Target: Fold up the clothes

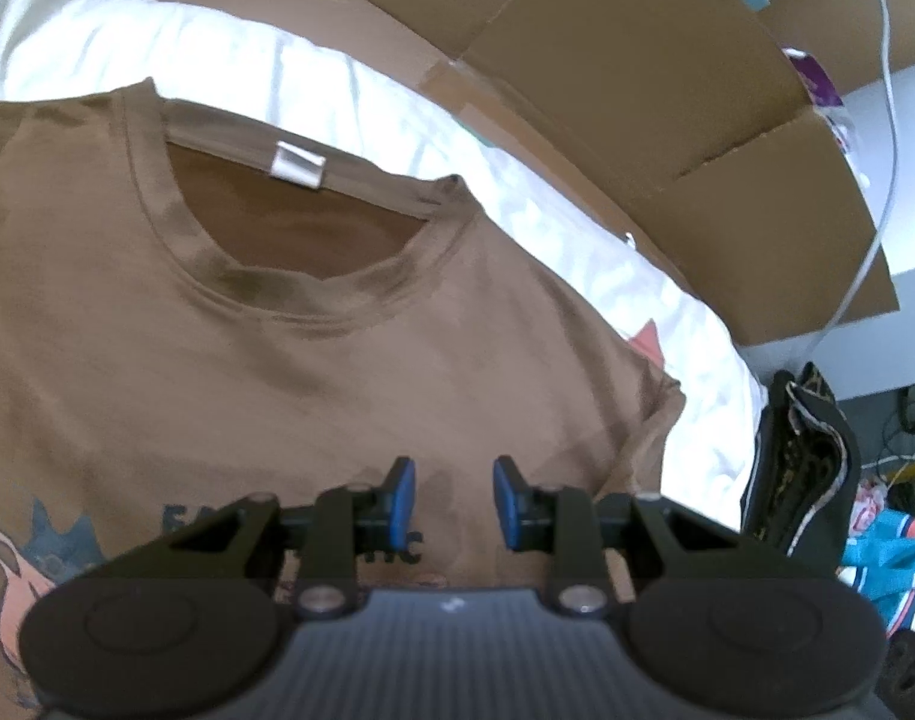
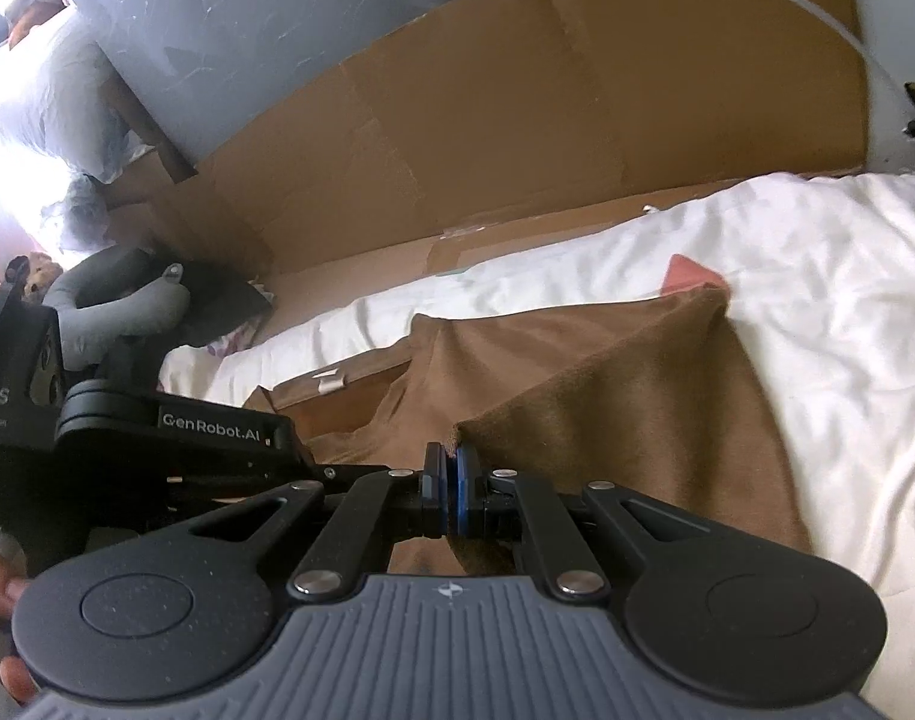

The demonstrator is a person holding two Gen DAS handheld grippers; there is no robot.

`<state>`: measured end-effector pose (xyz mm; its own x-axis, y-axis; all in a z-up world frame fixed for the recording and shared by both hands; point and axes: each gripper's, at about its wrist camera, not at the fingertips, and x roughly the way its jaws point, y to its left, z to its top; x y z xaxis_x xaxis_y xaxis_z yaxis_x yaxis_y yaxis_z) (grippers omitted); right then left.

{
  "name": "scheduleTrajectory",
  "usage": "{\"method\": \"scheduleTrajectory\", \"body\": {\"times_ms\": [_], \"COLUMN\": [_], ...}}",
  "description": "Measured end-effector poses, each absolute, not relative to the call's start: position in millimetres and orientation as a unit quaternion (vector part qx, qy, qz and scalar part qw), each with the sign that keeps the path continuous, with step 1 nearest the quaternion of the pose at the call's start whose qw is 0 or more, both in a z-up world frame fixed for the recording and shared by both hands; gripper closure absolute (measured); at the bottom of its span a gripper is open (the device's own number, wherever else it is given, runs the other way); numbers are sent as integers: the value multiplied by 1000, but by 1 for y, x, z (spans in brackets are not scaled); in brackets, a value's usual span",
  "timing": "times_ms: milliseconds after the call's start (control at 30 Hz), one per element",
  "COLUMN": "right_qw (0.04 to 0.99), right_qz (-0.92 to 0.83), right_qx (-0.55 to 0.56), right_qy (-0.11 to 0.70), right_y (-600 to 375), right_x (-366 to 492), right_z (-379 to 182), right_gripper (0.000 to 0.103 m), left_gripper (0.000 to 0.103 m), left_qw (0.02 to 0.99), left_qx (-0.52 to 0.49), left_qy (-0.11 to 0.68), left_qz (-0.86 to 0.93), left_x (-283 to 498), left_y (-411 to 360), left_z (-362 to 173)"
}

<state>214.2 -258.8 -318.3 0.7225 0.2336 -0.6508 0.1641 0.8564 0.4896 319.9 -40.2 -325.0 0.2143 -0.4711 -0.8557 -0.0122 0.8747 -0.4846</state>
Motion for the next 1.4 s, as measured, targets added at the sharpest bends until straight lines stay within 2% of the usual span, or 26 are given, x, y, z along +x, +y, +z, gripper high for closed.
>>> {"method": "scheduleTrajectory", "body": {"times_ms": [100,200,233,267,567,1100,1200,1267,1333,1400], "right_qw": [880,879,880,881,884,863,860,860,861,862], "right_qz": [27,28,26,23,-27,-107,-106,-102,-98,-93], "right_qx": [278,278,278,279,289,279,272,268,265,261], "right_qy": [384,385,383,381,367,408,418,422,424,424], "right_y": [-253,-251,-253,-255,-302,-381,-383,-383,-380,-377], "right_x": [220,216,214,211,177,85,76,75,77,82], "right_z": [-322,-322,-321,-320,-313,-356,-363,-367,-369,-368], "right_gripper": [96,77,66,62,62,62,62,62,62,62], "left_gripper": [73,73,72,72,57,57,60,81,94,99], "left_qw": [753,753,753,753,781,796,799,799,798,801], "left_qx": [-205,-207,-206,-204,-146,-79,-74,-75,-80,-81], "left_qy": [608,609,609,609,588,575,570,570,569,564], "left_qz": [-145,-140,-140,-141,-154,-173,-174,-175,-182,-182], "left_x": [322,323,323,322,316,307,307,307,306,305], "left_y": [-33,-30,-31,-32,-57,-90,-91,-91,-91,-91], "left_z": [-327,-329,-329,-330,-327,-351,-353,-353,-352,-350]}}
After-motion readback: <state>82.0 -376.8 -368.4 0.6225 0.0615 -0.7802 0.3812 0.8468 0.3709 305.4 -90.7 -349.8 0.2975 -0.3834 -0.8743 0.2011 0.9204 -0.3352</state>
